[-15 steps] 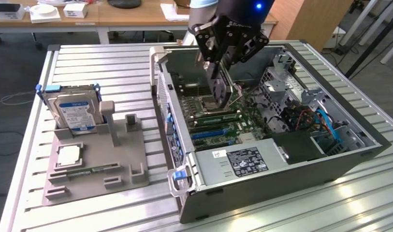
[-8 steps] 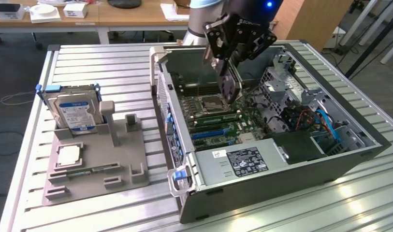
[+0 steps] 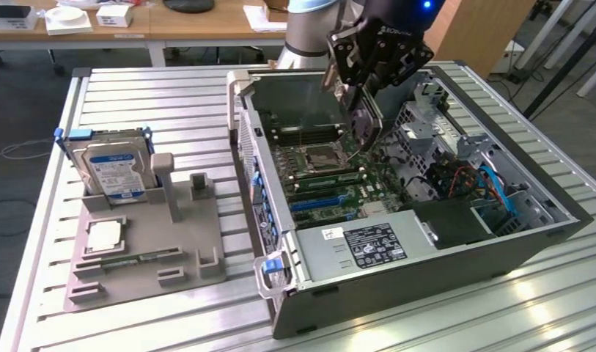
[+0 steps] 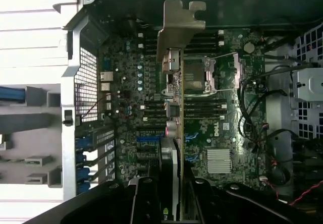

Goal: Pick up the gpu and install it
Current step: 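Pick up the gpu and move the gpu toward the slot, then insert the gpu into the slot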

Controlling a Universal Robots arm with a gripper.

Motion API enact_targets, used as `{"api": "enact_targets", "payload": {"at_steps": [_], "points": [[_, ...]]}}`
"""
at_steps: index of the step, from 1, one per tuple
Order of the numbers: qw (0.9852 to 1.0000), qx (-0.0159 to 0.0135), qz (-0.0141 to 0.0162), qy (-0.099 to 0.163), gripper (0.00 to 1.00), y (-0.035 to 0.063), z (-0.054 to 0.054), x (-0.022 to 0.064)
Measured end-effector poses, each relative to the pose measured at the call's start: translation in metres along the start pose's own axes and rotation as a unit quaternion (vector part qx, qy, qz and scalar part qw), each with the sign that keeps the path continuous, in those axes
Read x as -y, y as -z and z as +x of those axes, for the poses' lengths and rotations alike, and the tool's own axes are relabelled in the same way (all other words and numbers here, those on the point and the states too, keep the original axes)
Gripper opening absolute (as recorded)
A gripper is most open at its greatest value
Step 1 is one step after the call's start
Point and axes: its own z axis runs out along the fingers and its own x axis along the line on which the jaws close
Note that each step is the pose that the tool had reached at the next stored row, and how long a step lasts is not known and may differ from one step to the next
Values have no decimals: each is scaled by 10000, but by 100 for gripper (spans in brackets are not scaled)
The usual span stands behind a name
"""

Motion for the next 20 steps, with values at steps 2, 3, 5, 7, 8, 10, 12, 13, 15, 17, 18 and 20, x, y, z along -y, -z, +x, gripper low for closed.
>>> {"api": "enact_targets", "payload": {"at_steps": [2,3,5,7,8,10,12,13,15,17,18,20], "points": [[10000,1,0,-1,27,-6,-20,-39],[10000,2,0,0,27,-8,-31,-54],[10000,3,0,0,27,-12,-51,-83],[10000,4,0,0,27,-17,-78,-109],[10000,4,0,0,27,-20,-88,-119],[10000,6,0,0,27,-31,-98,-131],[10000,8,0,0,27,-35,-99,-132],[10000,8,0,0,27,-35,-99,-132],[10000,8,0,0,27,-35,-100,-132],[10000,8,0,0,27,-35,-100,-132],[10000,8,0,0,27,-35,-99,-132],[10000,8,0,0,27,-35,-99,-132]]}}
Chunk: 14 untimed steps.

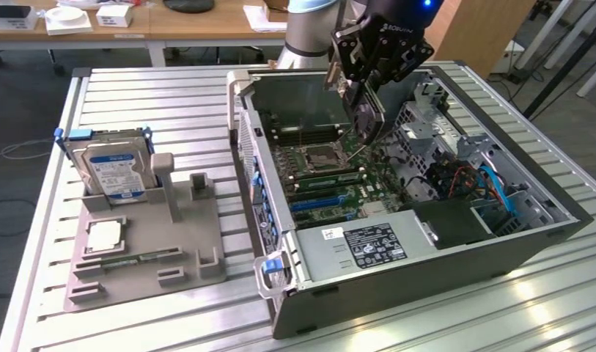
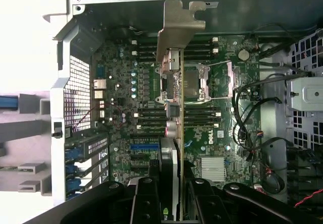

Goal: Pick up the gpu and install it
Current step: 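Insert the gpu into the slot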

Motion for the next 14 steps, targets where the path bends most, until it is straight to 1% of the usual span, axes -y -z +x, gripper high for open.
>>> {"api": "enact_targets", "payload": {"at_steps": [8,11,14], "points": [[10000,-1,2,20,27,0,0,0],[9998,-16,14,207,27,0,1,0],[9990,-36,28,440,27,0,1,0]]}}
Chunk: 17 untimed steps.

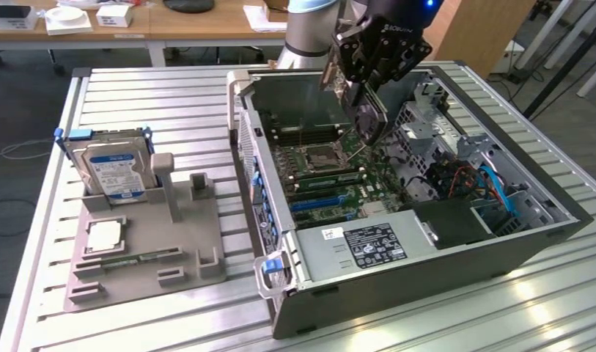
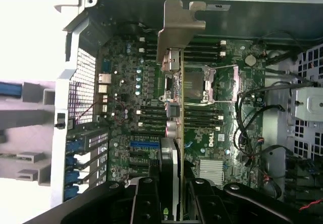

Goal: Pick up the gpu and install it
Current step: 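Insert the gpu into the slot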

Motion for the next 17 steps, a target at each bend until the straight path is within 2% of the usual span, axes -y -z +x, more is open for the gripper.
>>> {"api": "enact_targets", "payload": {"at_steps": [4,10,13,17], "points": [[9995,-25,10,307,27,1,0,0],[9975,-46,7,705,27,1,0,0],[9959,-56,6,899,27,0,0,0],[9930,-74,4,1180,27,0,0,0]]}}
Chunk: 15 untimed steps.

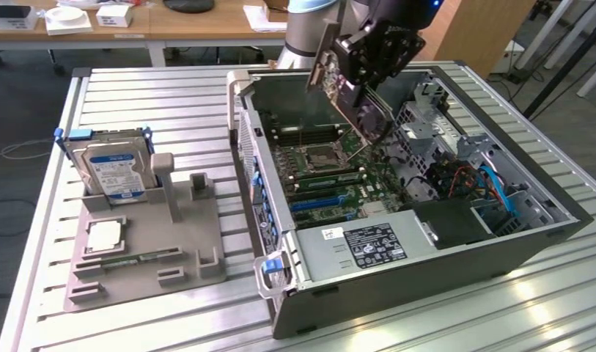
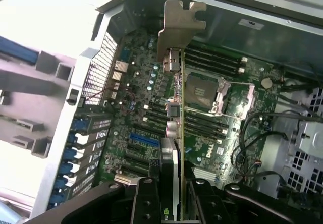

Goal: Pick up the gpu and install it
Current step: 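Insert the gpu into the slot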

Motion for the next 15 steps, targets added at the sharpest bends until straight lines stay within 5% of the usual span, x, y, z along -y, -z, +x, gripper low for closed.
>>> {"api": "enact_targets", "payload": {"at_steps": [8,15], "points": [[9985,-36,-14,555,27,1,0,0],[9942,-76,-22,1072,27,0,0,0]]}}
